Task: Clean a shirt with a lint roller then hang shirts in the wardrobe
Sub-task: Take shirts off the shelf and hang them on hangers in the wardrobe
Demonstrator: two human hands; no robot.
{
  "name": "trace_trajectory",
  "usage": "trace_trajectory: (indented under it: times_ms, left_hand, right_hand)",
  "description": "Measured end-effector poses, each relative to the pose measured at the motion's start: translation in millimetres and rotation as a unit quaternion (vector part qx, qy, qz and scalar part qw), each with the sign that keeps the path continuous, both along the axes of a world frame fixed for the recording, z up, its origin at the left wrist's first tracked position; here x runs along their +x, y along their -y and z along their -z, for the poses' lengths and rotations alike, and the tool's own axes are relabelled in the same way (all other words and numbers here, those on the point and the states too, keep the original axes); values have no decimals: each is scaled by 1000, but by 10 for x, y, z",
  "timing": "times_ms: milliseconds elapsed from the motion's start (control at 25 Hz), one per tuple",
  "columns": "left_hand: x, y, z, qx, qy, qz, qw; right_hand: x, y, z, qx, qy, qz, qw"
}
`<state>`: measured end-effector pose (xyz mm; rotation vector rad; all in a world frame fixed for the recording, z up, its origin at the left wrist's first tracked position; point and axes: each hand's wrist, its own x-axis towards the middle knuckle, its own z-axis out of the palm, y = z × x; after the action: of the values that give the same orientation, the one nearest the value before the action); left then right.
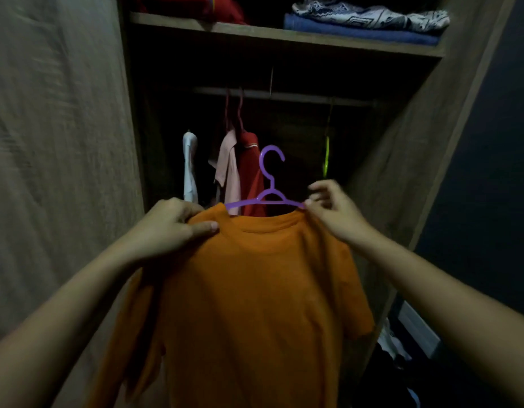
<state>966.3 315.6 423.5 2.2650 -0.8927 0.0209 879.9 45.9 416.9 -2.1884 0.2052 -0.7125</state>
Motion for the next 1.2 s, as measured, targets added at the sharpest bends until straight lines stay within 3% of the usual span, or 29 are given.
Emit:
trace_trajectory:
  times_ms: [160, 280, 360, 480, 600, 760, 840, 1000, 1200]
  left_hand:
    - [-183, 470, 109, 50, 81, -53, 994]
    - [-272, 823, 129, 49, 122, -65, 989]
    - [-302, 952, 55, 54, 113, -43, 991]
    - [-211, 995, -177, 36, 53, 10, 998]
    - [181, 1151, -383, -42, 68, -50, 996]
    - [727, 1624, -529, -60, 126, -128, 982]
    - [958, 1867, -553, -75, 93, -165, 979]
    - [1215, 2272, -498, -133, -61, -200, 969]
    - [1263, 2537, -353, -116, -33, -185, 975]
  right_hand:
    - [122, -503, 38, 218, -163, -99, 957]
    - [228, -489, -22, 350, -111, -45, 929]
    - [262, -400, -86, 380, -82, -23, 921]
    - [302, -246, -208, 365, -54, -20, 929]
    - [430, -104, -384, 331, -27, -3, 943]
    - [664, 102, -497, 256, -17, 17, 966]
    - [800, 218, -528, 240, -16, 18, 971]
    - [1052, 486, -635, 207, -6, 10, 978]
    - [1521, 760, -828, 145, -18, 2, 989]
